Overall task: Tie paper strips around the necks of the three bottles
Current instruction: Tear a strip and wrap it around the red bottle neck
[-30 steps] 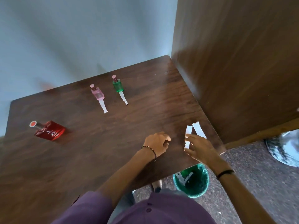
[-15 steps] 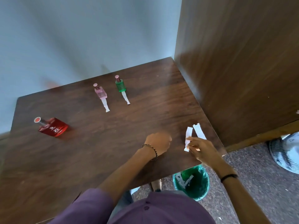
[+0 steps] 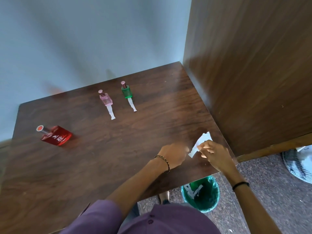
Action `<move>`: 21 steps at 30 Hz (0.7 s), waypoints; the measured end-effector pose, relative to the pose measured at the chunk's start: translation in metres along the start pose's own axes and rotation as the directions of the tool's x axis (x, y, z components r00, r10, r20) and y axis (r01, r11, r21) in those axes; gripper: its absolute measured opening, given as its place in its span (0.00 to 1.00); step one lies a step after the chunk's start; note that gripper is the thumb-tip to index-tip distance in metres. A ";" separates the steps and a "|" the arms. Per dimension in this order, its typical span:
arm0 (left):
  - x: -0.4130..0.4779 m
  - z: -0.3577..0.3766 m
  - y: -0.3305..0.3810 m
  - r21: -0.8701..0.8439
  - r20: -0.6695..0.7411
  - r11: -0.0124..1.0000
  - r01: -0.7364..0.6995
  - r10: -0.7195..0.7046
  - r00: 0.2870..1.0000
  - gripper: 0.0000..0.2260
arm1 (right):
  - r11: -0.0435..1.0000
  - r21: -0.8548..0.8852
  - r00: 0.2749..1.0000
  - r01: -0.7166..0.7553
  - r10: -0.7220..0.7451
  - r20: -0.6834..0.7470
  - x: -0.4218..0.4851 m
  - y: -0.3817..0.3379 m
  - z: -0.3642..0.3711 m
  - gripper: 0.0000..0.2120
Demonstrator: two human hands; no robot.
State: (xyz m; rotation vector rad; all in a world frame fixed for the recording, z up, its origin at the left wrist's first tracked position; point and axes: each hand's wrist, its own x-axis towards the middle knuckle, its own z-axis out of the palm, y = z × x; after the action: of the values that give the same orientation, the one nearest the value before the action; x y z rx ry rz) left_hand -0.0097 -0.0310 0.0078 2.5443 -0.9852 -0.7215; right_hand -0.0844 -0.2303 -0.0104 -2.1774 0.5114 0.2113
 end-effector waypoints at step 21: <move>0.018 0.007 -0.004 0.187 0.106 0.950 -0.251 0.234 0.966 0.17 | 0.989 0.115 0.974 -0.097 0.118 -0.196 0.000 -0.013 0.009 0.09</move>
State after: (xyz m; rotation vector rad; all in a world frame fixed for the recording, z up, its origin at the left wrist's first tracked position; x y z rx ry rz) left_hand 0.0000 -0.0416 -0.0063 2.5085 -1.4354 -0.6916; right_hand -0.0784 -0.2164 -0.0065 -2.0810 0.7398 0.0200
